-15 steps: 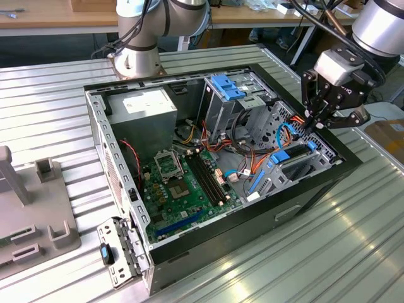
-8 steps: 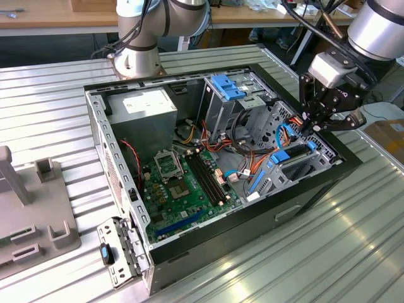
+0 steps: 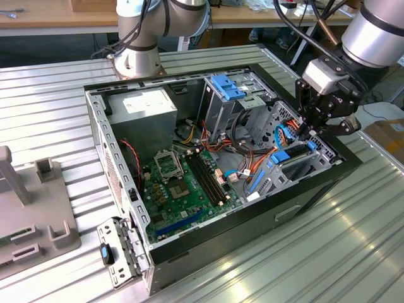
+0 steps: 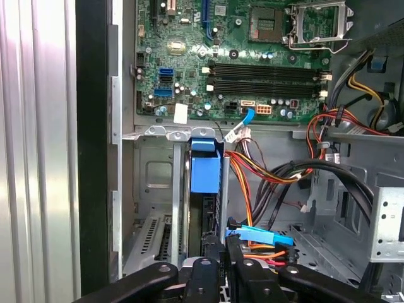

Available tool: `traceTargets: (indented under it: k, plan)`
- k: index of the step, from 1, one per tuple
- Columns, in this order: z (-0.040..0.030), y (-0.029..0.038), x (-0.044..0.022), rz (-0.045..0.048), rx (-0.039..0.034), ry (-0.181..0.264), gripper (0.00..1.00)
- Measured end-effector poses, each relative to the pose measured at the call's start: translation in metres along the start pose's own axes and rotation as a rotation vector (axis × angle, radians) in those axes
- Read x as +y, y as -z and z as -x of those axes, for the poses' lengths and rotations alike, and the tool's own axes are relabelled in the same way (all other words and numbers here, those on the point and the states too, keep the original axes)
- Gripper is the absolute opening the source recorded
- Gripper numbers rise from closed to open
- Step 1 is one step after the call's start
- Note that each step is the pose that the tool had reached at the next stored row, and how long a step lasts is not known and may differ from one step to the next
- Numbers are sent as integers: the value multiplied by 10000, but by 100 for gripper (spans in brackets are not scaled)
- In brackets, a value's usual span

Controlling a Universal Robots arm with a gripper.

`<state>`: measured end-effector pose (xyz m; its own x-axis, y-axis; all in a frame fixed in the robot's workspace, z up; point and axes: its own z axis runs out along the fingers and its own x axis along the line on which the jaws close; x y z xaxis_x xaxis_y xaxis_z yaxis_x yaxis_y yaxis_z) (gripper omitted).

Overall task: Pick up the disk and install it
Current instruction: 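Insert the first disk wire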

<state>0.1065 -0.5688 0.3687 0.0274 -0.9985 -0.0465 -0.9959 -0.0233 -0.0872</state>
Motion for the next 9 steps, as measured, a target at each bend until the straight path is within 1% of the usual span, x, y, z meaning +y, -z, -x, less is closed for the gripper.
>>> traceTargets:
  k: [2, 4, 6, 7, 9]
  plan:
    - [-1, -7, 1, 0, 5, -6, 16]
    - [-6, -84, 7, -1, 32, -4, 16]
    - [-8, -120, 11, -1, 35, -4, 16]
    - [-9, -133, 12, -1, 47, -3, 16]
    - [-10, -145, 2, 0, 66, -2, 16]
